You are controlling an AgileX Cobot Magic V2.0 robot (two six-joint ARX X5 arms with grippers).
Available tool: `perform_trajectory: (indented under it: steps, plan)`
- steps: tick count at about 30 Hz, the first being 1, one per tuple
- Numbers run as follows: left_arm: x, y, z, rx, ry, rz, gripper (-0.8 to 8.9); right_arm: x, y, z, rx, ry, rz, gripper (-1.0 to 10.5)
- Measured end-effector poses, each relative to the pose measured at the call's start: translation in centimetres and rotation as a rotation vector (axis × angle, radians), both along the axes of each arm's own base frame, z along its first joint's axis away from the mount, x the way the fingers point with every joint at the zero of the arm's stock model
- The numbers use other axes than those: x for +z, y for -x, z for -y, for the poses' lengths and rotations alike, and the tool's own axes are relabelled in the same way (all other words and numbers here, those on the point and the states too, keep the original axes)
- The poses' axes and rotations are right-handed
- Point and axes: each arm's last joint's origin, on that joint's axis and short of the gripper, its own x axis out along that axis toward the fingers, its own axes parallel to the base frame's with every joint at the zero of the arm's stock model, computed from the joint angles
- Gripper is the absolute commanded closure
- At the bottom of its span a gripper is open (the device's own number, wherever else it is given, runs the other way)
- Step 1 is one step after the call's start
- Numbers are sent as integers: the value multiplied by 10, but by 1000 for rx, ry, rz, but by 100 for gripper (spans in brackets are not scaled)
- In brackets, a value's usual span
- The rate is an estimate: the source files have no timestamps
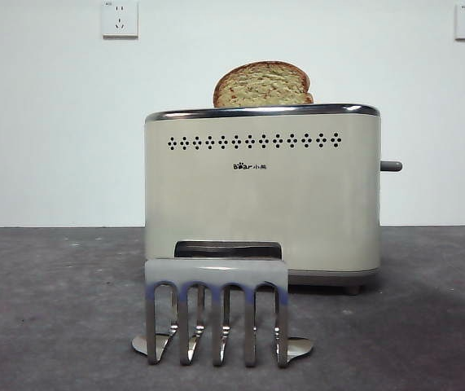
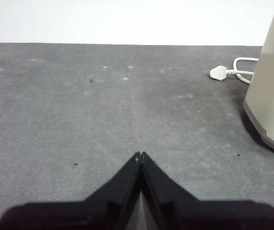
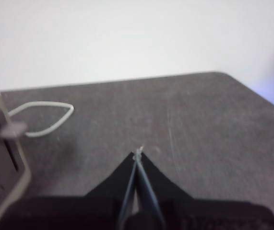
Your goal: Pick up a slice of bread from the rack,put the bread on the toaster,press the button
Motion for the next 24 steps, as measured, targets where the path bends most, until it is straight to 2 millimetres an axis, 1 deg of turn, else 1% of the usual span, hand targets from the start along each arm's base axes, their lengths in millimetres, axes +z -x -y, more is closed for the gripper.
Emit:
perform_trajectory:
  steps: [7, 12, 20, 24]
  plan:
    - [0, 0, 0, 0, 0, 0, 816, -23, 3, 0, 5, 33, 24, 947]
    - [0, 0, 0, 0, 0, 0, 817, -38, 1, 0, 12, 38, -17, 947]
    - [0, 0, 0, 0, 0, 0, 817, -53, -1, -2, 55, 36, -72, 947]
    - [0, 0, 0, 0, 0, 0, 817, -54, -1, -3, 70, 35, -77, 947]
